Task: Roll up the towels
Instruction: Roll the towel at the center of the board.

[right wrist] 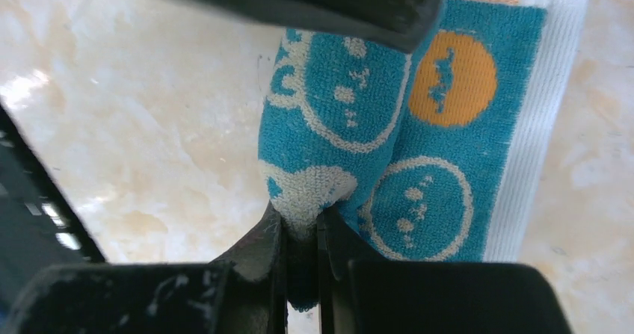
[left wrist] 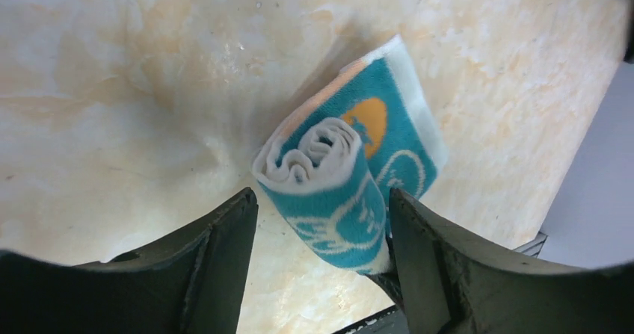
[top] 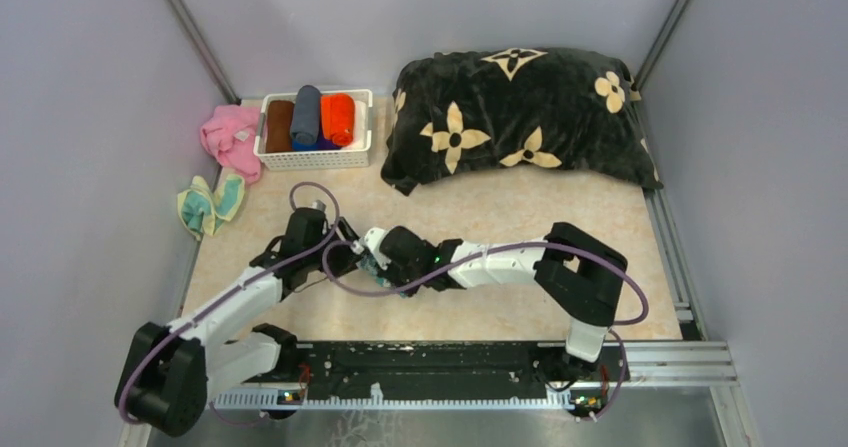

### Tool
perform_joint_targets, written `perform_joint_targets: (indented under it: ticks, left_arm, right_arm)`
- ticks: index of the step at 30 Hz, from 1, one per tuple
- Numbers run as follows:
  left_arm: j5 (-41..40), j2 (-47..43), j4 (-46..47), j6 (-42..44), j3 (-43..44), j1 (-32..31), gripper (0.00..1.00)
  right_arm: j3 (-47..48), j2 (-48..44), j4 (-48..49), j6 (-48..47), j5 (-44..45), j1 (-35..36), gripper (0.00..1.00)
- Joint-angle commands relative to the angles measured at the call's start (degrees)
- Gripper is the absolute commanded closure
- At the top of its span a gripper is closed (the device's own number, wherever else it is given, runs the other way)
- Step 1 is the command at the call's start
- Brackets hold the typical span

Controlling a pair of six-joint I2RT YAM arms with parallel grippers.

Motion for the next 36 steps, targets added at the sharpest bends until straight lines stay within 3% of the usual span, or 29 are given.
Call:
perform_joint_targets:
  ticks: [1, 6, 10, 19, 22, 25, 28, 36]
  left_arm:
    - [-6.0, -7.28, -5.56, 1.0, 0.67, 0.27, 0.28]
    - [-2.96, -11.76, -5.16, -1.06, -2.98, 0.27, 0.27]
    - [1.41, -11.07, -0.93, -3.19, -5.99, 0.19, 0.29]
    - [2.9, -0.95, 4.81, -3.29, -5.99, 0.22, 0.37]
    - [1.87, 1.93, 4.88, -2.33, -5.21, 0.2, 0.44]
    - [1.13, 4.11, 3.99, -1.14, -4.44, 0.22, 0.47]
    - [0.41, 5.25, 3.47, -0.01, -4.32, 0.16, 0.5]
    - [-0.62, 7.24, 2.84, 1.0, -4.08, 0.2, 0.53]
  right_arm:
    - [-0.44, 2.87, 0.63, 10.27, -27.54, -5.73, 1.0]
    - [-2.42, 6.6, 9.17, 19.65, -44.36, -12.08, 1.0]
    - [-6.73, 9.49, 23.29, 28.86, -54.82, -15.93, 1.0]
    - [-10.39, 15.93, 33.98, 40.11, -58.26, -21.22, 1.0]
    - [-10.13, 14.05, 30.01, 36.75, -55.51, -21.23, 0.99]
    - [-9.57, 8.67, 21.59, 29.36, -50.08, -20.7, 0.9]
    - [-8.88, 1.16, 12.65, 22.21, -41.12, -19.01, 0.73]
    - [-4.19, -12.69, -2.44, 10.78, -12.95, -10.55, 0.52]
